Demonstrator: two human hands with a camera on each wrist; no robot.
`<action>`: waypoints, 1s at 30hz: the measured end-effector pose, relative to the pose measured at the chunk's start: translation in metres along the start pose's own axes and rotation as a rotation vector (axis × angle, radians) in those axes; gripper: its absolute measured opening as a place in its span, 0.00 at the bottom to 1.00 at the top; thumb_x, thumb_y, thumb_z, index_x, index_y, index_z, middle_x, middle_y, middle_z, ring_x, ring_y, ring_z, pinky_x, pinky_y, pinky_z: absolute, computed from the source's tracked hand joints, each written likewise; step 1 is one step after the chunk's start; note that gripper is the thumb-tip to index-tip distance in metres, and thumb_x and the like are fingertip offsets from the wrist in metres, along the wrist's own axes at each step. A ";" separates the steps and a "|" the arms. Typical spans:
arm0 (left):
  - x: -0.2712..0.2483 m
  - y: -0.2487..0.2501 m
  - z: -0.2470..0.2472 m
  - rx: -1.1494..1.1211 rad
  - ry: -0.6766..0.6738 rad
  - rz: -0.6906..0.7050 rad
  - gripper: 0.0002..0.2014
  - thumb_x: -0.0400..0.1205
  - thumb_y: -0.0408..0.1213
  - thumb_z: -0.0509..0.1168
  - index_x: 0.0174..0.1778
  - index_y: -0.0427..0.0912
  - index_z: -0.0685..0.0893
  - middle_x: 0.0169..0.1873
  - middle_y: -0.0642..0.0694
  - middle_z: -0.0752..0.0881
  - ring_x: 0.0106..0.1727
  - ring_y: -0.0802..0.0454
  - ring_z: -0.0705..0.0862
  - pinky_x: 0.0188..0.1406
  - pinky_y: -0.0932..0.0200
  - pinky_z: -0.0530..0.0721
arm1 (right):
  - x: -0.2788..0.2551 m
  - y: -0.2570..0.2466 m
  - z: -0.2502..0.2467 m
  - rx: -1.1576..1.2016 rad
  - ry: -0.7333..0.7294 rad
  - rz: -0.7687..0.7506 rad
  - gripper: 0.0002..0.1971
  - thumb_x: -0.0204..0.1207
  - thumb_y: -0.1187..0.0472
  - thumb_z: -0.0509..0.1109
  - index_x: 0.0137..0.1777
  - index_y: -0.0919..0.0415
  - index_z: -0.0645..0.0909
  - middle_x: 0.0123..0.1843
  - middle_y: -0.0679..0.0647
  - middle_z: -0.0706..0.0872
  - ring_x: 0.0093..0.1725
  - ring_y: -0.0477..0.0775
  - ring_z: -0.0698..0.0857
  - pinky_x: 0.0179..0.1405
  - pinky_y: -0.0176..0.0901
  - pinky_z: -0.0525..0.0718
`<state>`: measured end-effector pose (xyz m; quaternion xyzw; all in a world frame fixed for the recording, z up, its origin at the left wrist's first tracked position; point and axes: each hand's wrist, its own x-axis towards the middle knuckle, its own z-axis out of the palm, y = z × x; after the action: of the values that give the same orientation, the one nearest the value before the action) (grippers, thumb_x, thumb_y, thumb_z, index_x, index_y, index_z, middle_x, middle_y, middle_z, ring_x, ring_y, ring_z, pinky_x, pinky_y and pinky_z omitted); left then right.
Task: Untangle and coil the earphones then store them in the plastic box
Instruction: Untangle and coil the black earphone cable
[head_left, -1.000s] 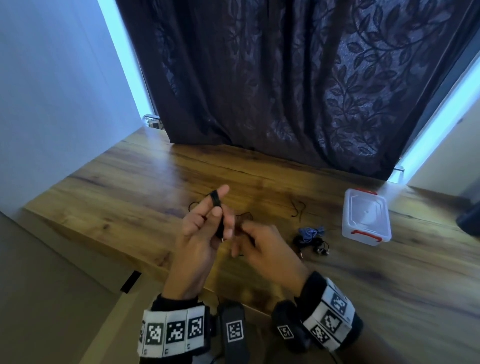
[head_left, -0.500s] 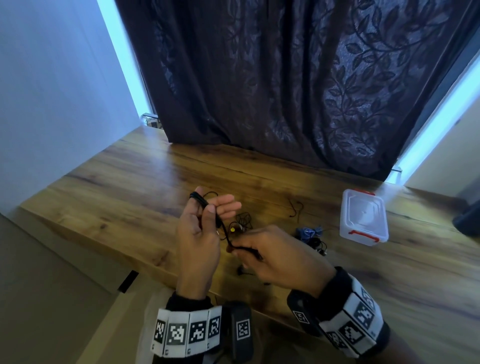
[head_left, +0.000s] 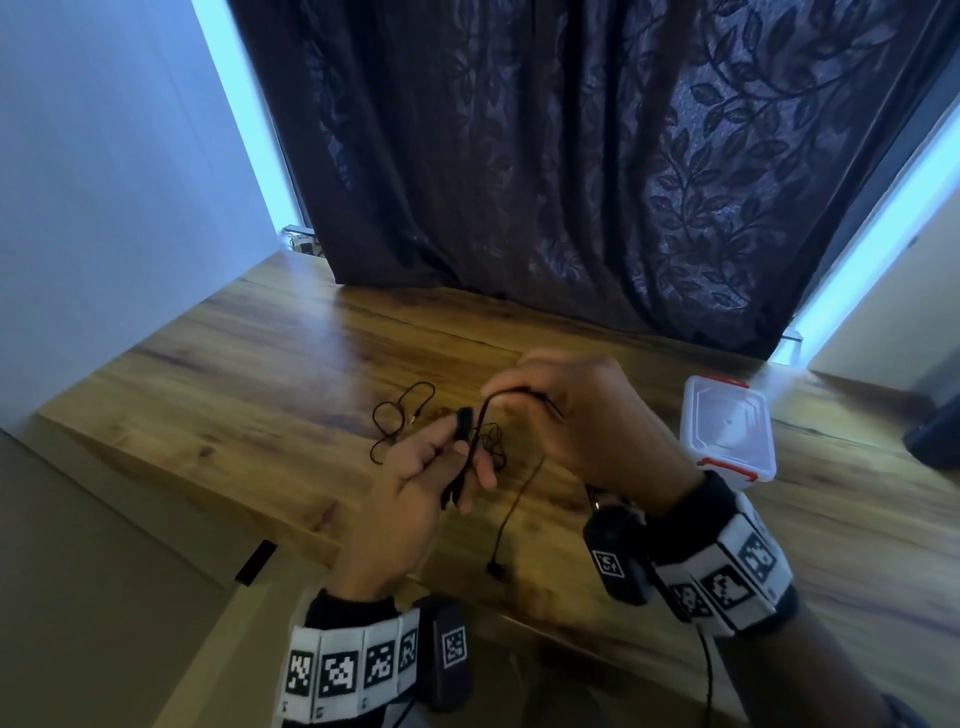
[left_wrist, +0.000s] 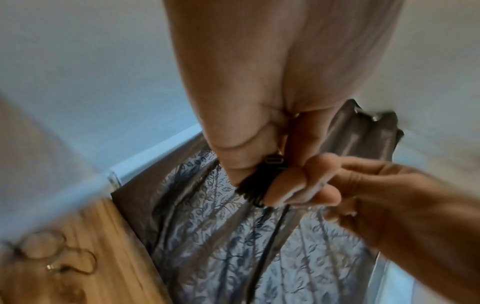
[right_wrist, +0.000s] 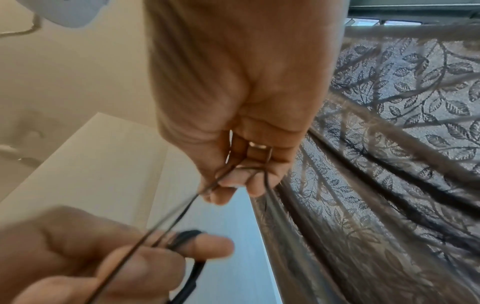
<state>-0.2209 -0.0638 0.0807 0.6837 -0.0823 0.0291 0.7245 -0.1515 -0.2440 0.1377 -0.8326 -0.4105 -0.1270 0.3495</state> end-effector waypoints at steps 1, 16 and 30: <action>0.000 0.002 0.000 -0.082 -0.030 -0.022 0.16 0.85 0.37 0.55 0.61 0.35 0.84 0.32 0.44 0.83 0.27 0.53 0.74 0.32 0.64 0.74 | 0.004 0.003 0.002 0.010 0.059 0.020 0.06 0.83 0.64 0.72 0.54 0.58 0.91 0.45 0.45 0.88 0.43 0.41 0.86 0.43 0.35 0.85; 0.001 0.005 -0.007 -0.323 0.305 0.146 0.22 0.85 0.30 0.56 0.77 0.33 0.71 0.37 0.48 0.88 0.34 0.58 0.84 0.38 0.62 0.86 | -0.028 -0.004 0.085 0.336 -0.198 0.233 0.10 0.88 0.66 0.62 0.51 0.59 0.86 0.39 0.50 0.89 0.40 0.41 0.87 0.44 0.32 0.81; -0.006 -0.007 -0.017 0.167 0.048 -0.010 0.13 0.84 0.44 0.55 0.42 0.49 0.85 0.30 0.48 0.79 0.32 0.56 0.75 0.34 0.61 0.73 | 0.010 -0.019 -0.001 -0.118 -0.356 -0.099 0.08 0.84 0.58 0.68 0.55 0.50 0.89 0.45 0.34 0.80 0.43 0.35 0.74 0.52 0.36 0.73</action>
<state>-0.2242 -0.0468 0.0725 0.7414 -0.0590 0.0486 0.6667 -0.1593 -0.2309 0.1526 -0.8398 -0.4980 -0.0188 0.2152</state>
